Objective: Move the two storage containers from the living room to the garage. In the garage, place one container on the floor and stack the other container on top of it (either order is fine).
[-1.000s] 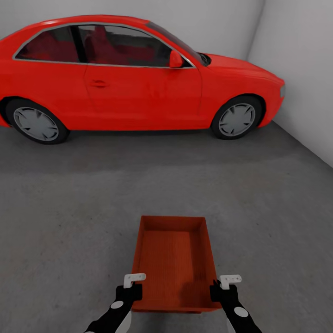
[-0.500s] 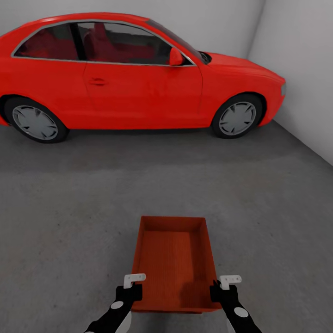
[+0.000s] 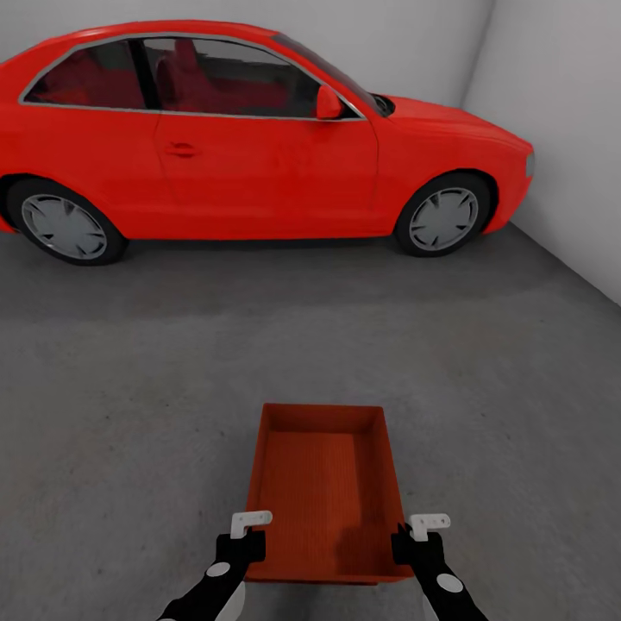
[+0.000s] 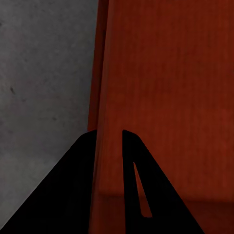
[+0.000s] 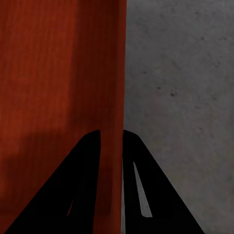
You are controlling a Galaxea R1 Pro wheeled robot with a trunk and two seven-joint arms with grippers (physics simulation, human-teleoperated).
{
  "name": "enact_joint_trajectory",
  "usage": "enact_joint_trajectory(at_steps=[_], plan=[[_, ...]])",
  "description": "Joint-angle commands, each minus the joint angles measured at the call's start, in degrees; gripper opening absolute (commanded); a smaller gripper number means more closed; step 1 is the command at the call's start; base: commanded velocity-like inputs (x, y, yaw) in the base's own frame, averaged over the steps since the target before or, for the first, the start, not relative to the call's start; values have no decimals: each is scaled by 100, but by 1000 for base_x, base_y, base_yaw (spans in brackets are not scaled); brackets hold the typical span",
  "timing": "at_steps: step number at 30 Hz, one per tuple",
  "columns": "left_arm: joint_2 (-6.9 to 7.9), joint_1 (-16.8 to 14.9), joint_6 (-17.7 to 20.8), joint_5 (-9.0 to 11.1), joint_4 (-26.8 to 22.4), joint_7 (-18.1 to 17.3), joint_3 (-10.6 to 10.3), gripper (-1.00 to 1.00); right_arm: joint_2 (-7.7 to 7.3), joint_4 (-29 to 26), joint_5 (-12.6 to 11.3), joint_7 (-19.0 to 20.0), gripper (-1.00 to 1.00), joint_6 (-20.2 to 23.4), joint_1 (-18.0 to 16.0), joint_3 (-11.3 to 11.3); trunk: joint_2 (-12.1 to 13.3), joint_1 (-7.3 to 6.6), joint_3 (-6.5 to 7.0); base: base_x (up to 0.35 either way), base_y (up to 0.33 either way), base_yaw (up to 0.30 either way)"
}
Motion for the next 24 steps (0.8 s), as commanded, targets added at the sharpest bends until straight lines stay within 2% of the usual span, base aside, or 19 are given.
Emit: enact_joint_trajectory(at_steps=[1,8,24], plan=[[-9,-8,-5,-28,-77,-17,105,-100,4,186,29,12,-100,-17,3,149,-2,0,-3,0,0,0],[-9,-9,-5,-26,-76,-17,105,-100,4,186,29,10,-100,-17,3,149,-2,0,-3,0,0,0],[-9,-9,2,-26,-77,-17,101,-100,4,186,29,14,-100,-17,3,149,-644,351,-291,0,0,0]])
